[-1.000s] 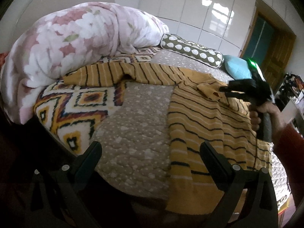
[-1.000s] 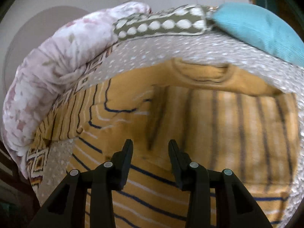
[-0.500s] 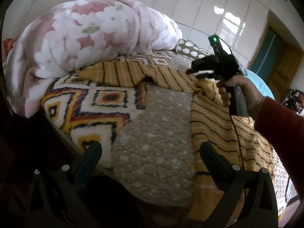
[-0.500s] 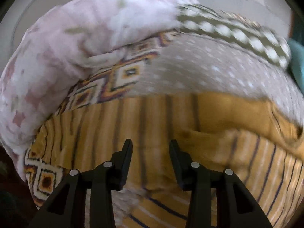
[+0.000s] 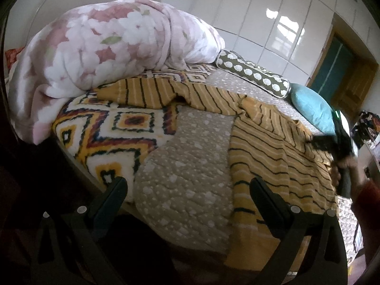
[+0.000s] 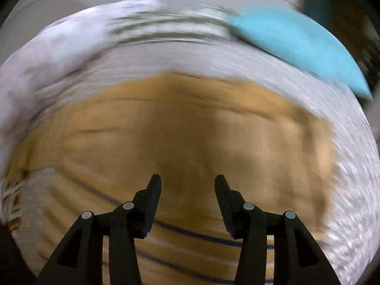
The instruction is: Fold small clothes
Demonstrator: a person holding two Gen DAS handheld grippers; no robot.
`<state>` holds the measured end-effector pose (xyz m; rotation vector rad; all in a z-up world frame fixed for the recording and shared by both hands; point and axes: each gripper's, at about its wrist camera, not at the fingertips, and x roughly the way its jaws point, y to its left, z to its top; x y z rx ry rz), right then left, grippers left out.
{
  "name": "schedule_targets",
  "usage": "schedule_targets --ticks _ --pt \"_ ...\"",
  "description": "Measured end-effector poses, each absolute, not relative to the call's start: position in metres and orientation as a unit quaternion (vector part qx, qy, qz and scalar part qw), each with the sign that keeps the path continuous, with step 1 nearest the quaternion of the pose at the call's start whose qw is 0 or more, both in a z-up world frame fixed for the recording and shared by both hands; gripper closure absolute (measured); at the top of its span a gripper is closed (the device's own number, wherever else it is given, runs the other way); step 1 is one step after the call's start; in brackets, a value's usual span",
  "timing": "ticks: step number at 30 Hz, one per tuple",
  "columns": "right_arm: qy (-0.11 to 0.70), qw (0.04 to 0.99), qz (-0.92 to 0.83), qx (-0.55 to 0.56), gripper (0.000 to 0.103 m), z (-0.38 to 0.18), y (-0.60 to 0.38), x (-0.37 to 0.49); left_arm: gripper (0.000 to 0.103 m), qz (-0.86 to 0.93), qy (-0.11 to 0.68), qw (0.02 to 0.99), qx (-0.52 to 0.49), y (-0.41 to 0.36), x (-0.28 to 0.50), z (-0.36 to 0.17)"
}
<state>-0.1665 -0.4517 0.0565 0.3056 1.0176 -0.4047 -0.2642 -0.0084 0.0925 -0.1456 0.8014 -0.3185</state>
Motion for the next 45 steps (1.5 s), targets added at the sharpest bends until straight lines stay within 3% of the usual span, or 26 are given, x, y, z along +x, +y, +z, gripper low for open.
schedule_targets --ticks 4,5,6,13,19,25,27,28,29,32,37,45 --pt "0.489 0.819 -0.257 0.152 0.059 0.045 -0.525 -0.228 0.001 -0.15 0.392 0.905 -0.069 -0.01 -0.268 0.094" --pt "0.491 0.81 -0.287 0.142 0.054 0.047 -0.532 -0.236 0.001 -0.143 0.391 0.907 -0.067 -0.009 -0.267 0.094" --pt "0.498 0.789 -0.339 0.117 0.034 0.049 -0.54 -0.246 0.001 -0.137 0.39 0.908 -0.065 -0.007 -0.265 0.094" --pt "0.428 0.837 -0.306 0.152 0.034 0.09 -0.523 -0.305 0.001 -0.097 0.395 0.905 -0.122 0.028 -0.192 0.086" --pt "0.402 0.87 -0.223 0.176 0.034 0.091 -0.462 -0.325 0.001 -0.082 0.454 0.85 -0.255 0.066 -0.09 0.041" --pt "0.391 0.878 -0.215 0.173 0.034 0.083 -0.425 -0.336 0.003 -0.056 0.461 0.838 -0.287 0.069 -0.026 0.02" --pt "0.388 0.879 -0.223 0.164 0.034 0.082 -0.418 -0.339 0.029 -0.042 0.464 0.845 -0.262 0.062 -0.006 0.022" --pt "0.388 0.879 -0.227 0.161 0.034 0.081 -0.416 -0.339 0.068 -0.033 0.476 0.844 -0.244 0.059 0.004 0.02" --pt "0.388 0.879 -0.229 0.16 0.034 0.08 -0.415 -0.341 0.099 -0.019 0.494 0.842 -0.218 0.055 0.013 0.019" --pt "0.386 0.878 -0.236 0.155 0.034 0.077 -0.415 -0.342 0.098 -0.003 0.482 0.858 -0.179 0.047 0.017 0.036" --pt "0.364 0.889 -0.23 0.155 0.034 0.082 -0.416 -0.348 0.098 -0.023 0.411 0.905 -0.112 0.008 0.006 0.113" --pt "0.324 0.905 -0.214 0.171 0.034 0.087 -0.413 -0.374 0.098 -0.207 0.37 0.904 -0.057 -0.169 -0.031 0.208"
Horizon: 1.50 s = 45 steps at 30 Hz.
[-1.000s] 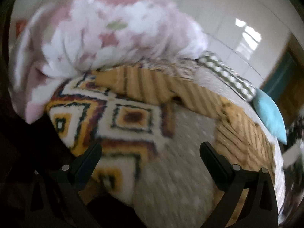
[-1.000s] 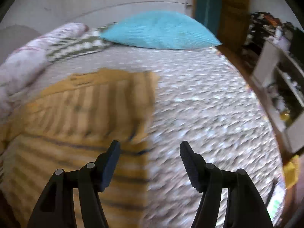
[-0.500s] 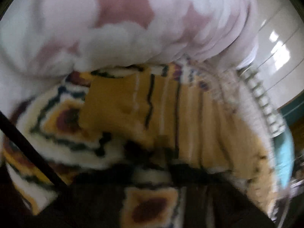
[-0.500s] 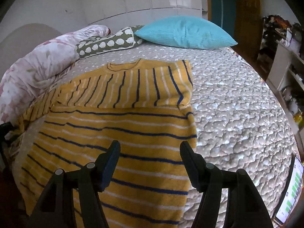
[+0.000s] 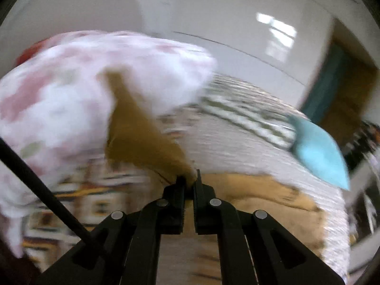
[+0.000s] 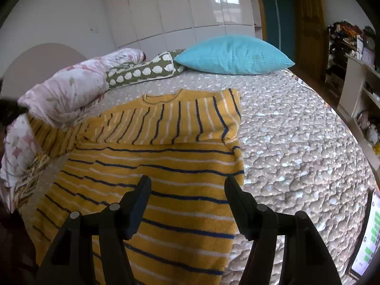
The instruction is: Fold small clothes
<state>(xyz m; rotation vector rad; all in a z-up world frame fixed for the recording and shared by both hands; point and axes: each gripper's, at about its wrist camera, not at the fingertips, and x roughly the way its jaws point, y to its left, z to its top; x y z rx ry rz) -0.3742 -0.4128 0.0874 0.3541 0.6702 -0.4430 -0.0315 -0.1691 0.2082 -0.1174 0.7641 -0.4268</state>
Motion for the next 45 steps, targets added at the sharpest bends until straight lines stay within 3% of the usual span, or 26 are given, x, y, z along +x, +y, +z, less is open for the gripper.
schedule_targets --ticks 6,11,13,14,17,26,34,37,45 --pt "0.309 0.901 -0.218 0.215 0.034 0.083 -0.434 -0.399 0.098 -0.349 0.41 0.842 -0.028 -0.322 -0.082 0.193" --pt "0.308 0.892 -0.227 0.242 0.034 0.073 -0.455 -0.413 0.096 -0.421 0.438 0.794 0.035 -0.42 -0.127 0.149" --pt "0.308 0.888 -0.227 0.256 0.034 0.068 -0.461 -0.417 0.087 -0.424 0.456 0.781 0.044 -0.434 -0.133 0.134" --pt "0.307 0.887 -0.227 0.261 0.034 0.067 -0.463 -0.418 0.075 -0.427 0.465 0.774 0.039 -0.436 -0.135 0.128" --pt "0.303 0.886 -0.226 0.269 0.034 0.067 -0.467 -0.422 0.05 -0.431 0.464 0.774 0.025 -0.422 -0.142 0.127" --pt "0.299 0.895 -0.207 0.257 0.034 0.085 -0.474 -0.388 0.038 -0.386 0.432 0.815 0.031 -0.295 -0.17 0.163" --pt "0.311 0.896 -0.171 0.266 0.034 0.091 -0.454 -0.36 0.027 -0.241 0.368 0.894 0.082 -0.157 -0.176 0.178" --pt "0.328 0.893 -0.177 0.253 0.034 0.085 -0.442 -0.369 0.025 -0.2 0.37 0.902 0.102 -0.129 -0.175 0.159" --pt "0.346 0.861 -0.234 0.29 0.034 0.06 -0.456 -0.428 0.025 -0.265 0.478 0.837 0.033 -0.12 -0.173 0.072"
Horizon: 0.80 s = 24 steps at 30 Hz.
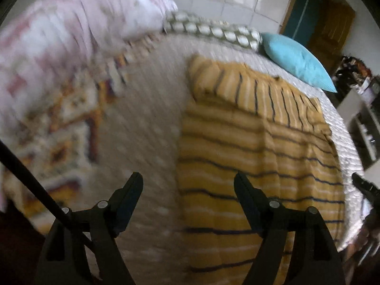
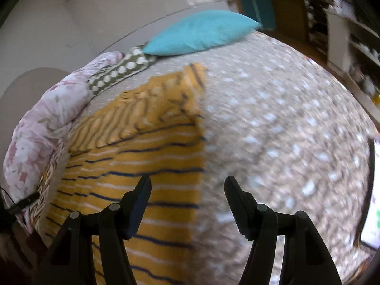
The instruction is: Fold small clothes
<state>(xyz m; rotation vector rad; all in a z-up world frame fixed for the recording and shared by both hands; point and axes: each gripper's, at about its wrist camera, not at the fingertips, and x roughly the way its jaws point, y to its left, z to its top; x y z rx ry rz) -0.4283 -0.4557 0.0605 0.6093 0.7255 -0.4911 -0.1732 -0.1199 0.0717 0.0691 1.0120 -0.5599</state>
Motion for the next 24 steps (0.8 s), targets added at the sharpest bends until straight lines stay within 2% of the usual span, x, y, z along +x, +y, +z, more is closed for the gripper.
schedule_targets --ticks 3,4,5,6,7,8,9,11,17,24 --pt "0.361 0.849 -0.221 0.316 0.034 0.046 -0.458 -0.441 0.03 -0.302 0.518 0.8 -0.01 -0.129 -0.172 0.044" --pt "0.365 0.846 -0.209 0.328 0.034 0.04 -0.458 -0.443 0.04 -0.311 0.525 0.792 -0.018 -0.133 -0.176 0.038" --pt "0.37 0.843 -0.193 0.341 0.034 0.033 -0.457 -0.444 0.044 -0.315 0.529 0.788 -0.024 -0.134 -0.178 0.034" --pt "0.367 0.844 -0.179 0.347 0.034 0.028 -0.454 -0.446 0.044 -0.314 0.523 0.792 -0.028 -0.133 -0.182 0.033" --pt "0.362 0.848 -0.175 0.347 0.035 0.028 -0.452 -0.447 0.049 -0.318 0.519 0.792 -0.034 -0.132 -0.186 0.033" --pt "0.355 0.85 -0.152 0.359 0.035 0.027 -0.45 -0.448 0.058 -0.331 0.522 0.785 -0.046 -0.13 -0.19 0.032" --pt "0.35 0.849 -0.129 0.375 0.038 0.025 -0.449 -0.448 0.061 -0.342 0.526 0.776 -0.059 -0.129 -0.194 0.031" --pt "0.34 0.841 -0.067 0.416 0.042 0.017 -0.444 -0.447 0.063 -0.352 0.526 0.77 -0.075 -0.123 -0.205 0.031" --pt "0.339 0.831 0.019 0.442 0.043 0.002 -0.414 -0.444 0.065 -0.372 0.522 0.761 -0.095 -0.111 -0.237 0.036" --pt "0.35 0.82 0.035 0.451 0.052 -0.008 -0.382 -0.457 0.065 -0.368 0.514 0.771 -0.078 -0.114 -0.262 0.033"
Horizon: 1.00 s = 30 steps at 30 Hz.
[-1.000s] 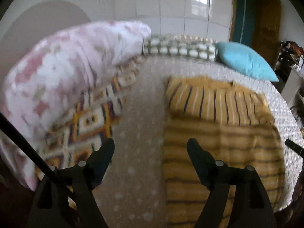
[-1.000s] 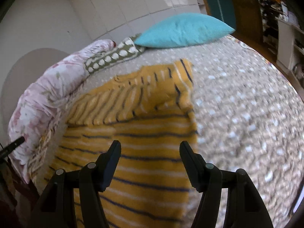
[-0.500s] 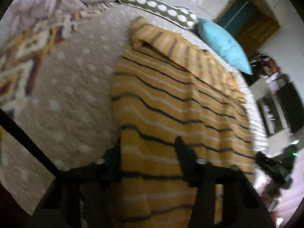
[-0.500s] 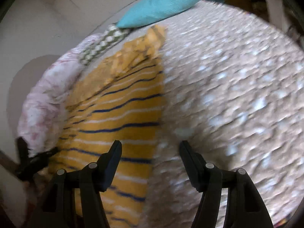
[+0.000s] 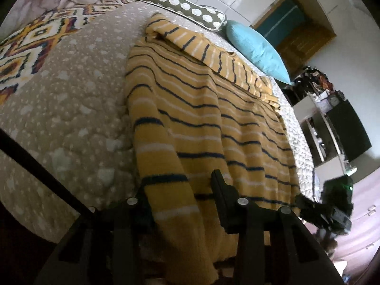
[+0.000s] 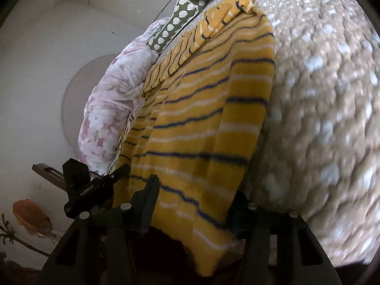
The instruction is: Fold small clothes
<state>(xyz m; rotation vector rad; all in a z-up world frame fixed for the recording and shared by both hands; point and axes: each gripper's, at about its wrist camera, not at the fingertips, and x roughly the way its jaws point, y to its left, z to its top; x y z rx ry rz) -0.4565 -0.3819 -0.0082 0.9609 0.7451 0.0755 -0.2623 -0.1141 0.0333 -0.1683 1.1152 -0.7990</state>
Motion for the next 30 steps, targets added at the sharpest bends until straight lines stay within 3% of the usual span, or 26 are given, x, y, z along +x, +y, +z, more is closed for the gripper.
schedule_targets --ticks 1,3,4,5,6,16,20,24,30 --pt "0.354 0.819 0.035 0.451 0.053 -0.009 -0.378 -0.457 0.065 -0.362 0.514 0.773 -0.08 -0.115 -0.263 0.034" --pt "0.364 0.82 0.031 0.44 0.054 -0.012 -0.366 -0.458 0.077 -0.338 0.518 0.782 -0.073 -0.114 -0.263 0.035" --pt "0.369 0.821 0.03 0.434 0.061 -0.011 -0.363 -0.457 0.093 -0.316 0.521 0.79 -0.062 -0.114 -0.262 0.036" --pt "0.375 0.821 0.028 0.429 0.07 -0.01 -0.361 -0.457 0.093 -0.309 0.524 0.791 -0.062 -0.112 -0.261 0.038" --pt "0.391 0.818 0.023 0.421 0.091 -0.012 -0.358 -0.454 0.094 -0.306 0.525 0.791 -0.073 -0.107 -0.261 0.041" --pt "0.391 0.844 0.051 0.364 0.095 0.037 -0.356 -0.507 0.095 -0.345 0.485 0.799 -0.09 -0.068 -0.314 0.1" --pt "0.421 0.842 0.07 0.329 0.095 0.036 -0.335 -0.524 0.094 -0.34 0.49 0.801 -0.041 -0.072 -0.339 0.09" --pt "0.417 0.848 0.067 0.321 0.095 0.041 -0.338 -0.513 0.094 -0.327 0.516 0.79 -0.049 -0.072 -0.321 0.078" --pt "0.342 0.888 0.059 0.3 0.095 0.106 -0.369 -0.454 0.094 -0.331 0.471 0.814 -0.084 -0.1 -0.25 0.123"
